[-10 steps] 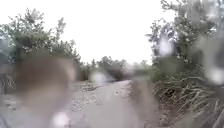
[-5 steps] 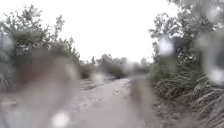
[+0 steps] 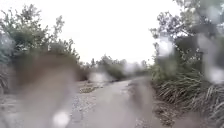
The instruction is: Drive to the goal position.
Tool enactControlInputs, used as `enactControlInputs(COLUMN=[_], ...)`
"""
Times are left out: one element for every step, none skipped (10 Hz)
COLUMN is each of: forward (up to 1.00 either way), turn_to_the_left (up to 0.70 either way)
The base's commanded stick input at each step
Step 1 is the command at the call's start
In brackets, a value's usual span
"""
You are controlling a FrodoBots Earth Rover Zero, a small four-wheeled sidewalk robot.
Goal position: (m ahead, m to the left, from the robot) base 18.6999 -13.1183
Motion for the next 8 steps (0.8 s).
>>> enactControlInputs(forward=[0.45,0.45,0.45,0.45,0.45,0.45,0.45,0.45], turn_to_the_left=[0.00,0.00,0.00,0.00,0.00,0.00,0.00,0.00])
